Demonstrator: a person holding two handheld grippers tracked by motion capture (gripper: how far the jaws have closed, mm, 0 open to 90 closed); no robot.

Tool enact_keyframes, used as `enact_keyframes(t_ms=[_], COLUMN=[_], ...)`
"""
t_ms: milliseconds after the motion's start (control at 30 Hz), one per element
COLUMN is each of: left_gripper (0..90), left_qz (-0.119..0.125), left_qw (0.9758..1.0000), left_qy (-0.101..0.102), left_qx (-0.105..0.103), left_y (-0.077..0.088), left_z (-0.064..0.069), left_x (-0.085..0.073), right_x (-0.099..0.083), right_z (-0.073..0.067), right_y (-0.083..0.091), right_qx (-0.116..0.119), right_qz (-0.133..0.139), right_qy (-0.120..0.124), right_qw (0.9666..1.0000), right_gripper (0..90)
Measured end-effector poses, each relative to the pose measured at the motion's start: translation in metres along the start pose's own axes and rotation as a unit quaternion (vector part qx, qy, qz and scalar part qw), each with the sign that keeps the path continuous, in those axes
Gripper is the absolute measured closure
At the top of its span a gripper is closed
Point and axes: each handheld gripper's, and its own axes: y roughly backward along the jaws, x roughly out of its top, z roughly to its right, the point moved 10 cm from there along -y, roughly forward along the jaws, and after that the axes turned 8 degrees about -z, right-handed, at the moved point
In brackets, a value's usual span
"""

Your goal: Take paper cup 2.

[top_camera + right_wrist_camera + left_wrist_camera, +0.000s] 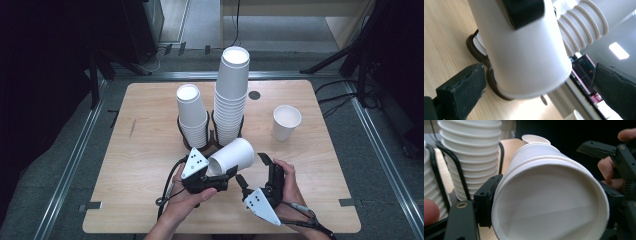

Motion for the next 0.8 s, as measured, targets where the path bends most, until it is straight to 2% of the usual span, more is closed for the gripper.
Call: enact_keyframes(t_ms=[133, 200, 267, 367, 433, 467, 533, 567, 633, 667, 733, 800], left_gripper=[22.6, 22.6, 22.4, 22.5, 22.5, 22.5, 22.5, 22.5, 22.5, 22.5, 22.4, 22.4], left_qz=[0.009, 0.015, 0.018, 0.028, 0.037, 0.046, 0.06, 0.068, 0.079, 0.084, 0.095, 0.103], left_qw=[1.0, 0.9999, 0.9997, 0.9995, 0.9991, 0.9987, 0.998, 0.9976, 0.9968, 0.9963, 0.9954, 0.9946], left_qy=[-0.004, -0.007, -0.016, -0.013, -0.012, -0.011, -0.006, -0.001, -0.003, -0.003, 0.0, 0.004], left_qx=[-0.002, -0.005, 0.004, 0.01, 0.014, 0.018, 0.017, 0.015, 0.016, 0.017, 0.016, 0.014], left_y=[0.002, 0.001, 0.001, 0.003, 0.005, 0.006, 0.009, 0.01, 0.012, 0.012, 0.013, 0.013], left_z=[0.0, 0.002, 0.001, -0.001, -0.002, -0.004, -0.006, -0.006, -0.006, -0.006, -0.006, -0.006], left_x=[0.002, 0.003, 0.003, 0.005, 0.007, 0.009, 0.011, 0.013, 0.014, 0.015, 0.016, 0.017], right_x=[-0.004, -0.005, -0.006, -0.006, -0.006, -0.006, -0.006, -0.006, -0.005, -0.004, -0.002, 0.002], right_z=[0.005, 0.009, 0.013, 0.02, 0.025, 0.026, 0.03, 0.031, 0.034, 0.034, 0.035, 0.036], right_y=[0.004, 0.005, 0.005, 0.005, 0.005, 0.005, 0.006, 0.006, 0.006, 0.006, 0.006, 0.007], right_qx=[0.003, 0.002, 0.005, 0.006, 0.01, 0.013, 0.017, 0.019, 0.02, 0.018, 0.018, 0.024], right_qz=[-0.01, -0.014, -0.015, -0.016, -0.013, -0.012, -0.011, -0.01, -0.008, -0.008, -0.007, -0.003], right_qy=[-0.057, -0.09, -0.125, -0.185, -0.231, -0.244, -0.277, -0.285, -0.312, -0.315, -0.333, -0.361], right_qw=[0.9983, 0.9959, 0.992, 0.9826, 0.9727, 0.9695, 0.9607, 0.9582, 0.9499, 0.949, 0.9428, 0.9321], right_gripper=[0.0, 0.0, 0.0, 0.0, 0.0, 0.0, 0.0, 0.0, 0.0, 0.0, 0.0, 0.0])
